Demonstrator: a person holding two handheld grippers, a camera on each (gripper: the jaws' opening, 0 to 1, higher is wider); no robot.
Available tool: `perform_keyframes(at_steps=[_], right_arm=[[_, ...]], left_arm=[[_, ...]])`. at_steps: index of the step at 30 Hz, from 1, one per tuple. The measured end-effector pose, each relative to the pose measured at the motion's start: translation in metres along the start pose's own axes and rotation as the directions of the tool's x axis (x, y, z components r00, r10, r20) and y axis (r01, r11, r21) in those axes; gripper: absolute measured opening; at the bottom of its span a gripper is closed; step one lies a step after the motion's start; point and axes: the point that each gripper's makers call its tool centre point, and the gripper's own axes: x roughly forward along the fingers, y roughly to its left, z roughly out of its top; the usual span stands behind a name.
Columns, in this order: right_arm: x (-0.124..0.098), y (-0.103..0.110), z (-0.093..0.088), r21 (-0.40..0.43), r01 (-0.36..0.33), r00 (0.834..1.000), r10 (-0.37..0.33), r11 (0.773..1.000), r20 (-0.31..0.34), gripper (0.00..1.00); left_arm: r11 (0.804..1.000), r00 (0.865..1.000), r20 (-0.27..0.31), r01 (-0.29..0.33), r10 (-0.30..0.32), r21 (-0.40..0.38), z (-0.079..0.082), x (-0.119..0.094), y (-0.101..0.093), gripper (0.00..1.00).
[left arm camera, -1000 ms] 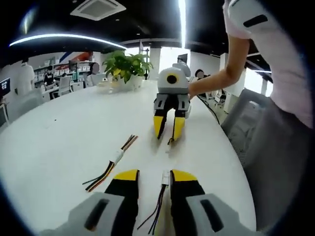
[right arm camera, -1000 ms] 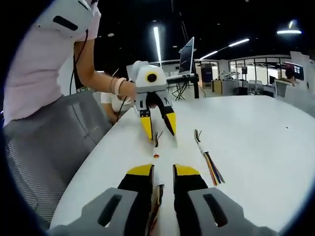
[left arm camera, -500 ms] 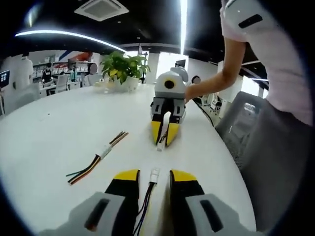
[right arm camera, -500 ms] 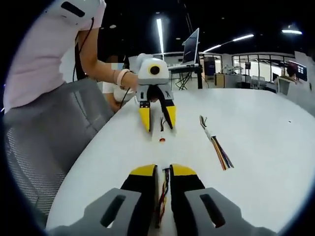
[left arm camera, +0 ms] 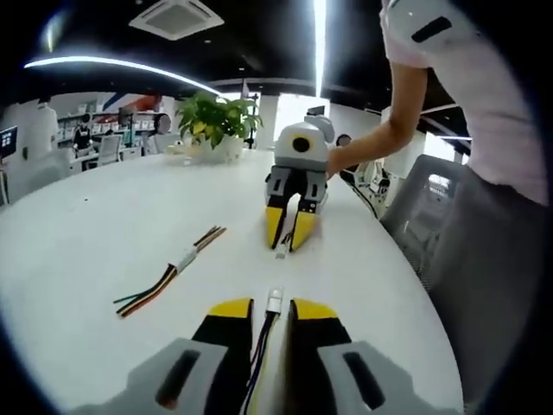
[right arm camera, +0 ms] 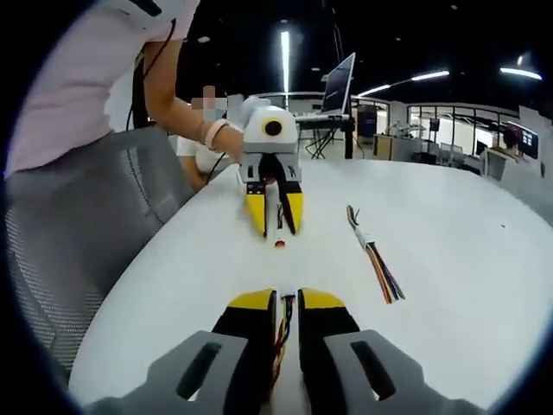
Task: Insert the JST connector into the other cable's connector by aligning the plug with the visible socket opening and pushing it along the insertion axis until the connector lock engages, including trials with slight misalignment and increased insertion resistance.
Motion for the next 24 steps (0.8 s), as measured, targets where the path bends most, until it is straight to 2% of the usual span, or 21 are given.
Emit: perform_keyframes(at_steps=[6, 11, 14, 24], right_arm=[[0.0024, -0.0026, -0.0007, -0.024, 0.014, 1.0, -0.014, 1.0, -0.005, 0.05], [0.005, -0.0059, -0.0006, 0.0, 0.021, 1.0, -0.021, 1.0, 0.015, 0.05], [0.0067, -0.0064, 0.0, -0.002, 0.018, 1.0, -0.018, 1.0, 0.01, 0.05], [0.0092, -0.0067, 0.0004, 0.015, 0.013, 1.0, -0.013, 1.0, -0.001, 0.04]], left_arm=[[0.999, 1.0, -0.009, -0.015, 0.016, 0.039, -0.0005, -0.0001, 0.0013, 0.06], [1.0, 1.0, 0.008, -0.009, 0.009, 0.022, -0.0011, -0.0013, 0.0009, 0.07], [0.999, 1.0, 0.008, -0.026, 0.025, 0.031, -0.0006, -0.0008, 0.004, 0.01], [1.0, 1.0, 0.018, -0.007, 0.007, 0.018, -0.001, -0.0034, 0.0032, 0.01]])
